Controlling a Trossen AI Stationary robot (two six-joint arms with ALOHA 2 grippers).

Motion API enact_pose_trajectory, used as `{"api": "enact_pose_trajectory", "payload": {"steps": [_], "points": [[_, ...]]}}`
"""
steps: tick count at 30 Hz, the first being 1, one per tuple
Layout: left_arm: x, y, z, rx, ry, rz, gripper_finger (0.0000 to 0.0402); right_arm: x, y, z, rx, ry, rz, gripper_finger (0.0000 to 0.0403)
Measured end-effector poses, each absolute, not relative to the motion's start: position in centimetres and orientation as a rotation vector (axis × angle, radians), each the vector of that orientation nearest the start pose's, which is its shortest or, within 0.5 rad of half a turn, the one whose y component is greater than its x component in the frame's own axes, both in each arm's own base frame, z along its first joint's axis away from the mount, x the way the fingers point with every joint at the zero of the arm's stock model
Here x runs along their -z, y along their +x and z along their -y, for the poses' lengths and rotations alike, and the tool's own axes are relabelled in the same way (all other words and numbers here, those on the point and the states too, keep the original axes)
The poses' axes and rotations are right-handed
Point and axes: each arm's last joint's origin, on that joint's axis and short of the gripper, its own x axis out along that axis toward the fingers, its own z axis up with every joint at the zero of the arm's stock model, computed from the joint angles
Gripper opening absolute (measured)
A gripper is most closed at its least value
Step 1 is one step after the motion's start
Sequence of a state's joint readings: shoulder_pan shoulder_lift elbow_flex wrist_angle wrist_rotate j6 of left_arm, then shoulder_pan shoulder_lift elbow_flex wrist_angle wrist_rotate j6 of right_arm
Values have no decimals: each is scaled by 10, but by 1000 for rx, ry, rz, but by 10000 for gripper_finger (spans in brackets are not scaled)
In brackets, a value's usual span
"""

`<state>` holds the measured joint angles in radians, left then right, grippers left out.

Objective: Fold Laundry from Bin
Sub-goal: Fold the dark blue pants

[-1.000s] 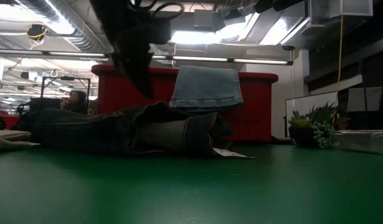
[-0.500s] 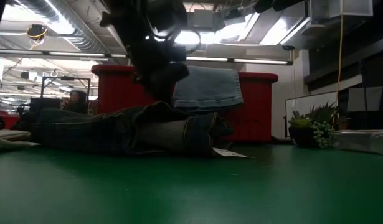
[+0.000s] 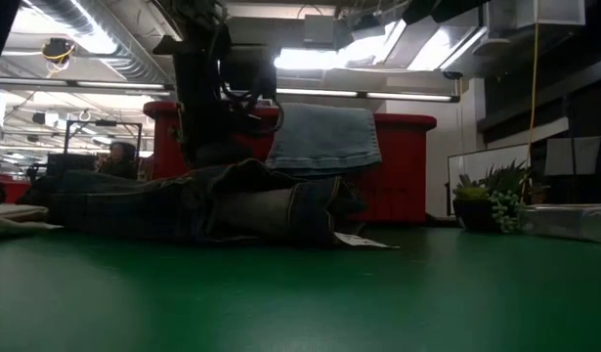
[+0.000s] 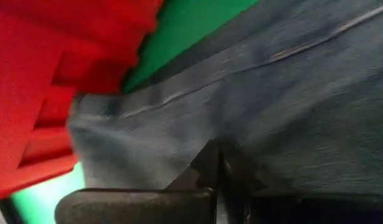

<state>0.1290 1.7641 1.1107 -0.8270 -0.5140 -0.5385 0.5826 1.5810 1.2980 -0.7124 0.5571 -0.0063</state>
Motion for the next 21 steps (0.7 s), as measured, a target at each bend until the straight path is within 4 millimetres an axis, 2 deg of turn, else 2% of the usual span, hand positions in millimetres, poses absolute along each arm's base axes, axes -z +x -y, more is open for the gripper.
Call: {"api": "enact_pose_trajectory", "payload": {"steps": [8, 15, 21], "points": [[-170, 284, -60, -1005, -161, -1441, 2, -279, 280, -166, -26, -544, -840, 191], [-171, 278, -57, -1011, -147, -1502, 2, -279, 280, -166, -26, -544, -840, 191], [-175, 263, -55, -1077, -124, -1642, 2, -279, 280, -166, -26, -544, -840, 191]]}}
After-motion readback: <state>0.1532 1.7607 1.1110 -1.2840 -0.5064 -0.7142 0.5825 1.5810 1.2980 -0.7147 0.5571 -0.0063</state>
